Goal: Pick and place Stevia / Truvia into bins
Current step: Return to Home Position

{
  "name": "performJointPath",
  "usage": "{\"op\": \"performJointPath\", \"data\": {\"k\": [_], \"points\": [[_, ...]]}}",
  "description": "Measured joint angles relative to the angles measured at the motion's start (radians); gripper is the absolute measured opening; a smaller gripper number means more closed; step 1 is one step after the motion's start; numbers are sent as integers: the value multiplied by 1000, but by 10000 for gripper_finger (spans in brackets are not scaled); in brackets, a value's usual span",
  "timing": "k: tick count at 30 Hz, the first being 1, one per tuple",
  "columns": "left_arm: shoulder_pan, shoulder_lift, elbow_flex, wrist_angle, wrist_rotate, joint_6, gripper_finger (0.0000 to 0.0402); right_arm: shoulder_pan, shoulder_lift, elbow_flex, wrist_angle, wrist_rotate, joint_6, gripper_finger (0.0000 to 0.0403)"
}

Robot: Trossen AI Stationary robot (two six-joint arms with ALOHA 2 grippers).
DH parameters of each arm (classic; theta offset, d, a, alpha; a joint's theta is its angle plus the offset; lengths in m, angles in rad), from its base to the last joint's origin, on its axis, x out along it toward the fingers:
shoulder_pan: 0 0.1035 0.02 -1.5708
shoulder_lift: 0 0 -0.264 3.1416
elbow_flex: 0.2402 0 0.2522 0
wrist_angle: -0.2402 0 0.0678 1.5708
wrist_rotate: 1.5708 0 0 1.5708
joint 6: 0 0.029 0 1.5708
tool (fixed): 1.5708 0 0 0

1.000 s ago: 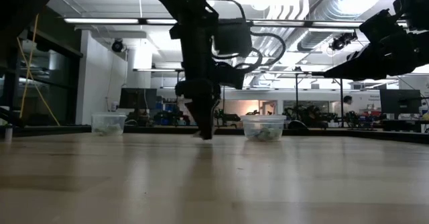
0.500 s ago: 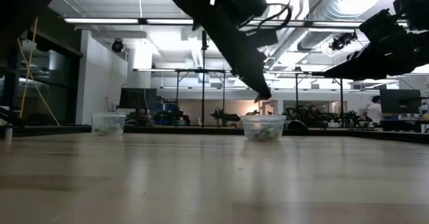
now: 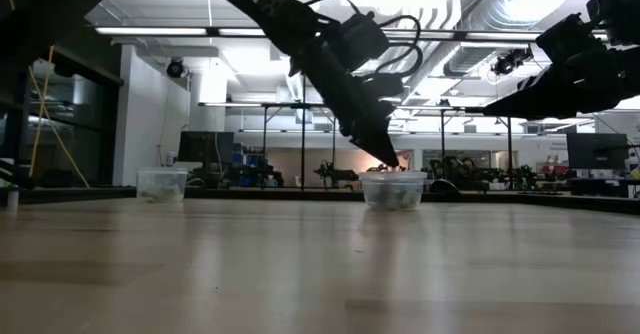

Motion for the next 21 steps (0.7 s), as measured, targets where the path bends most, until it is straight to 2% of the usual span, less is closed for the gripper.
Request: {"op": "performJointPath", "data": {"k": [3,6,10,13,17,21], "points": [[-6,-20,0,-23,-44,0,165,0,0,0,0,0,0,83],[-16,-77,-9,-51,-79,-38,157,0,0,0,-2,-1,1,83],[-34,-155,-60,4,-25,-61,113,0,0,0,-4,-2,3,83],[-80,-233,-132,15,-44,-61,69,0,1,0,-8,-2,3,83],[-140,-385,-360,198,-97,-65,21,0,1,0,-11,-6,20,83],[-182,-572,-670,407,-187,-124,32,0,1,0,-13,-12,30,83]]}}
